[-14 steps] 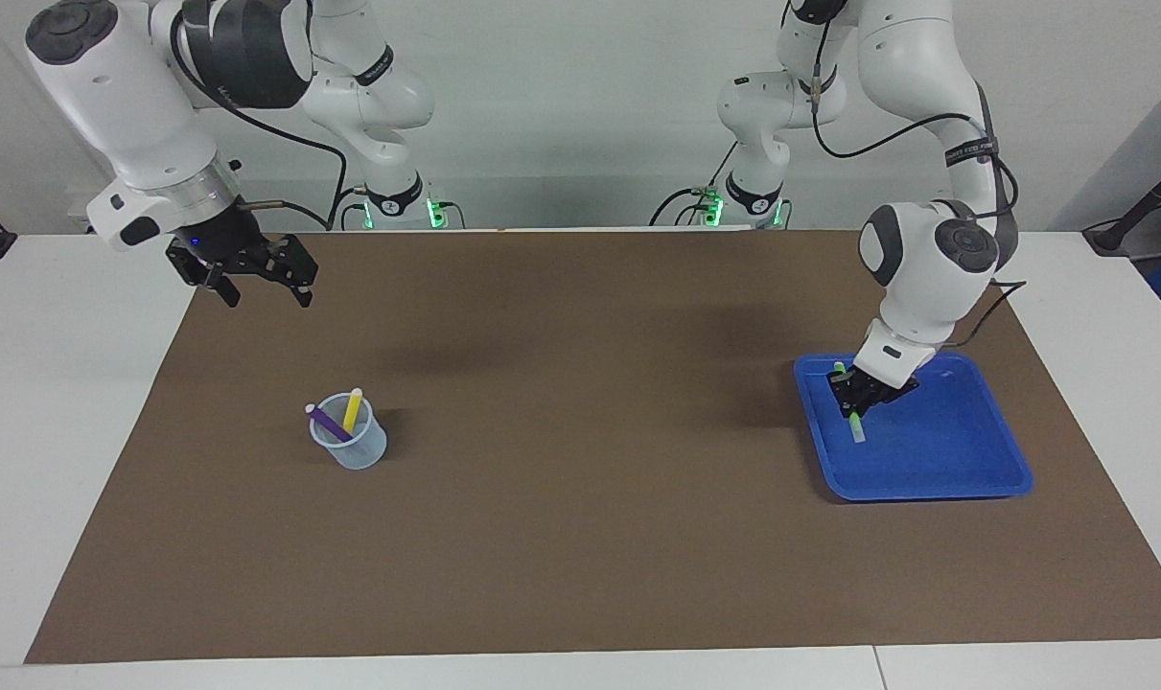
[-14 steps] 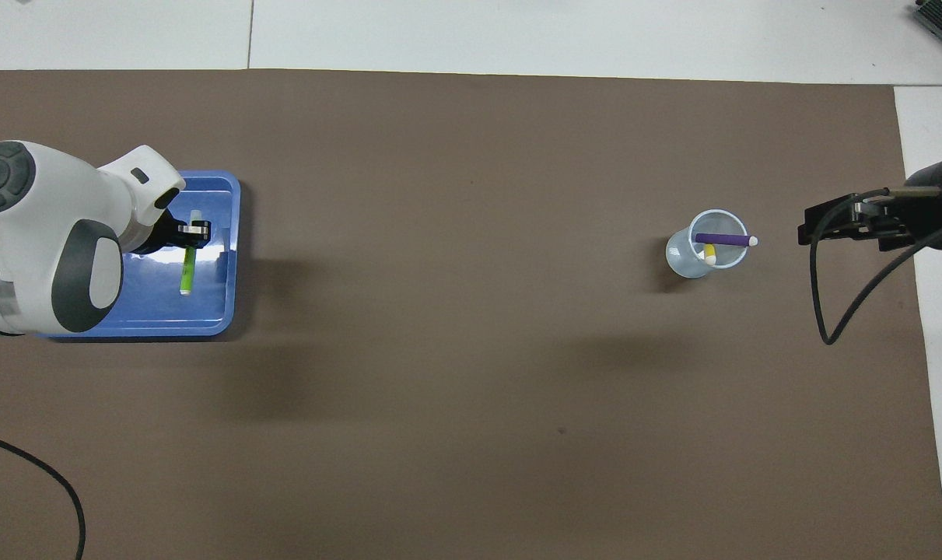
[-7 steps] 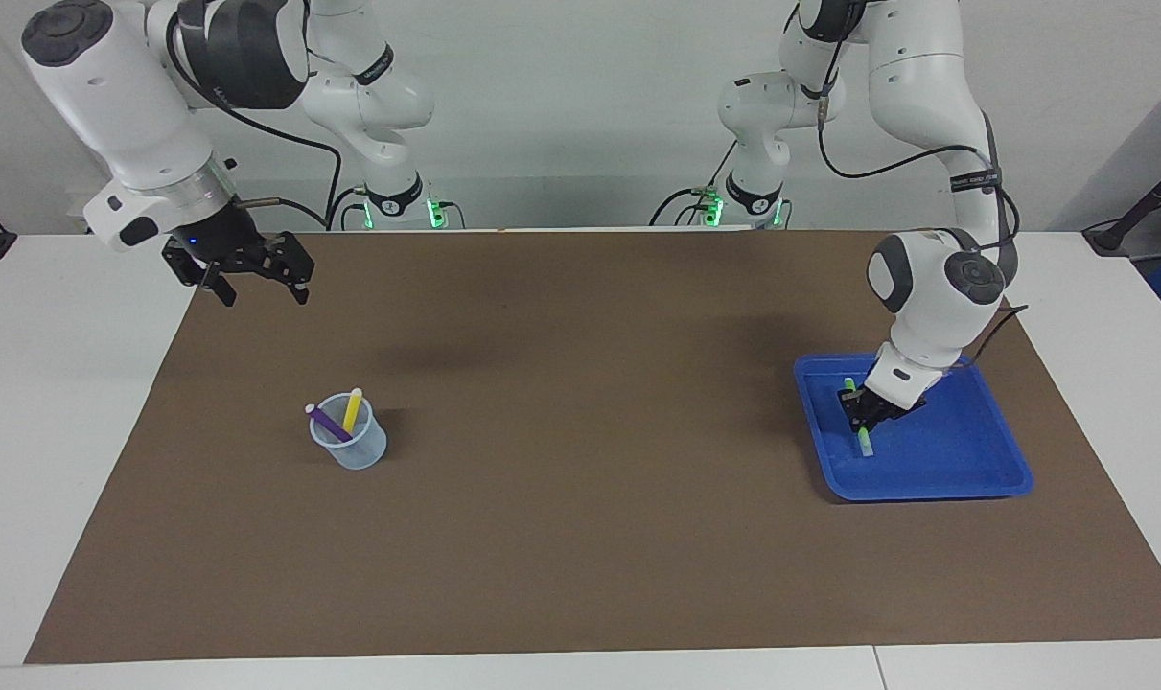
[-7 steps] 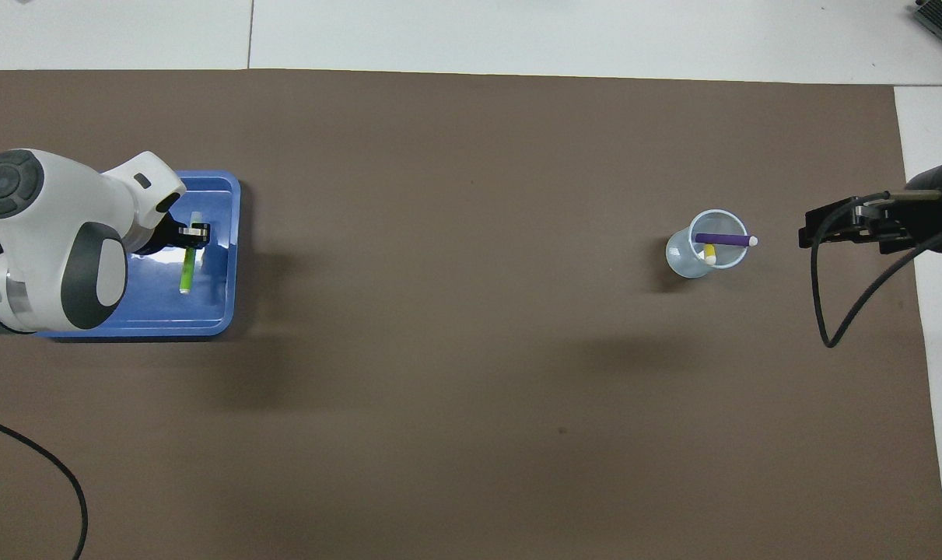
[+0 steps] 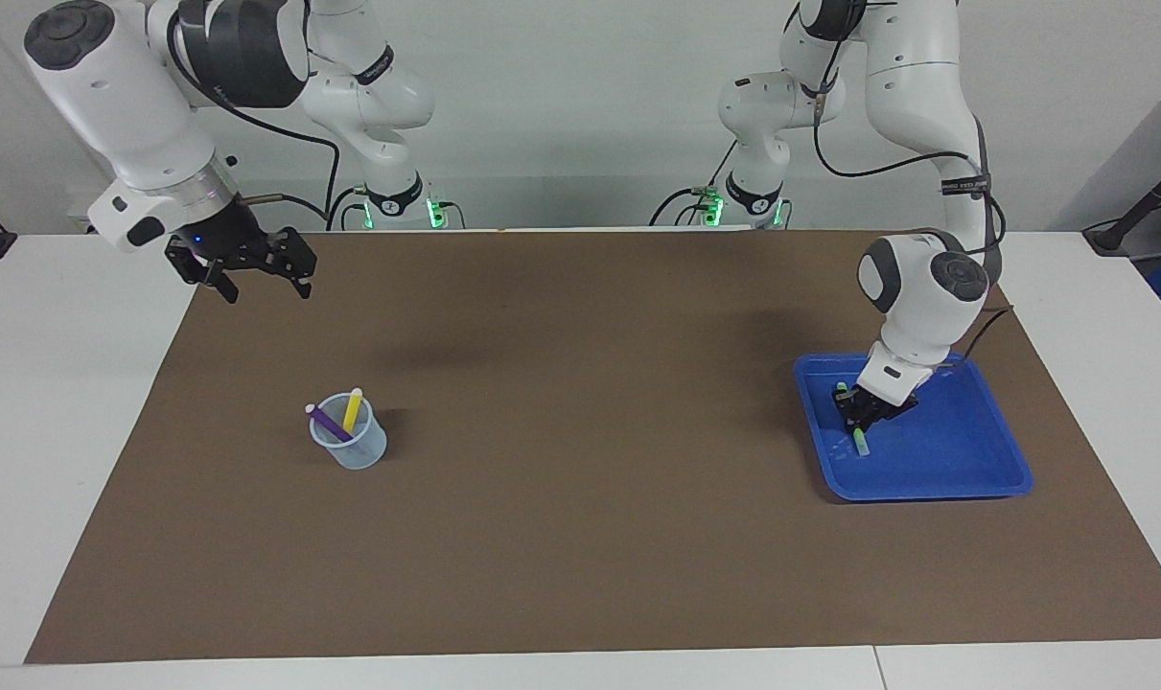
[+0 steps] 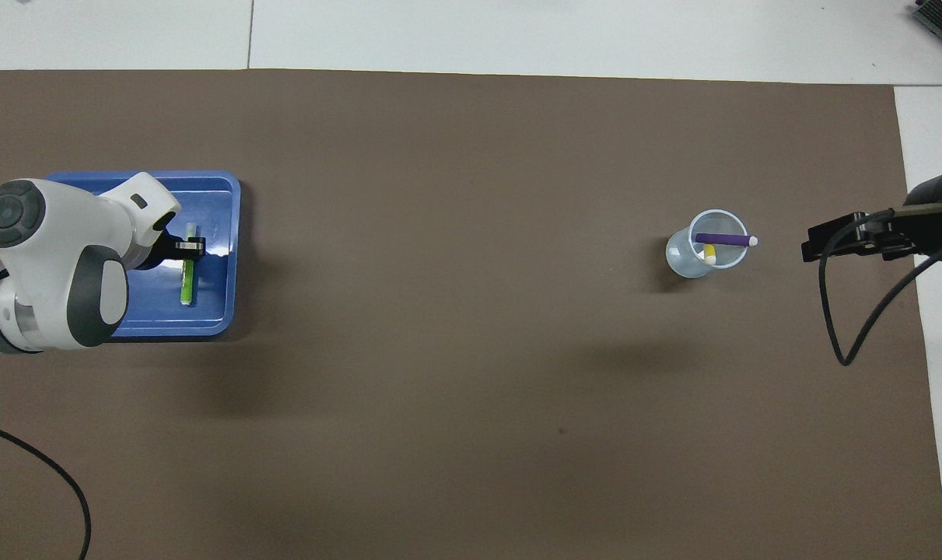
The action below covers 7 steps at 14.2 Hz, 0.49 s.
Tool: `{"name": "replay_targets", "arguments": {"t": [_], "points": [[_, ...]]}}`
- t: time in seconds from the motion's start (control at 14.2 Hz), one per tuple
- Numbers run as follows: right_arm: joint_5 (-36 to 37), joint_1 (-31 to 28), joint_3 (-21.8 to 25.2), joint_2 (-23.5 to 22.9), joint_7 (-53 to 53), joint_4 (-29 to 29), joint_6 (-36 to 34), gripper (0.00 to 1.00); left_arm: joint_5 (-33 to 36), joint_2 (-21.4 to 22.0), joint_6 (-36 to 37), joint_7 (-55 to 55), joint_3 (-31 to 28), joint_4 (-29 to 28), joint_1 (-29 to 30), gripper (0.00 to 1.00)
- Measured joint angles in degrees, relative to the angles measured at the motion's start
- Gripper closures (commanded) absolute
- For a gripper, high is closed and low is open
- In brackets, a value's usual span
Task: Right arm passes pens to left for tray arrangement
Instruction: 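Raise the left gripper from the tray toward the table center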
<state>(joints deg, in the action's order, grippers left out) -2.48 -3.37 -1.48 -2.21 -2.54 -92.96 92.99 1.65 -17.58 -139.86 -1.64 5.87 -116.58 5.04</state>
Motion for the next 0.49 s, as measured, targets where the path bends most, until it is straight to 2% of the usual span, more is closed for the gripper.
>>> {"name": "replay_targets", "arguments": {"t": [0.07,0.14,0.49], "points": [[0.00,0.00,0.01,0.03,0.00,-0.01,-0.03,0.00,0.00,0.01,0.00,0.00,0.00,-0.01,0.00,0.58],[0.00,0.00,0.01,0.06,0.00,-0.03,-0.04,0.00,0.00,-0.02,0.03,0.00,0.00,-0.13,0.00,0.54],[0.00,0.06,-0.12,0.20,0.00,-0.28,-0.14,0.00,0.00,0.02,2.20,0.01,0.01,0.43,0.02,0.54]]}}
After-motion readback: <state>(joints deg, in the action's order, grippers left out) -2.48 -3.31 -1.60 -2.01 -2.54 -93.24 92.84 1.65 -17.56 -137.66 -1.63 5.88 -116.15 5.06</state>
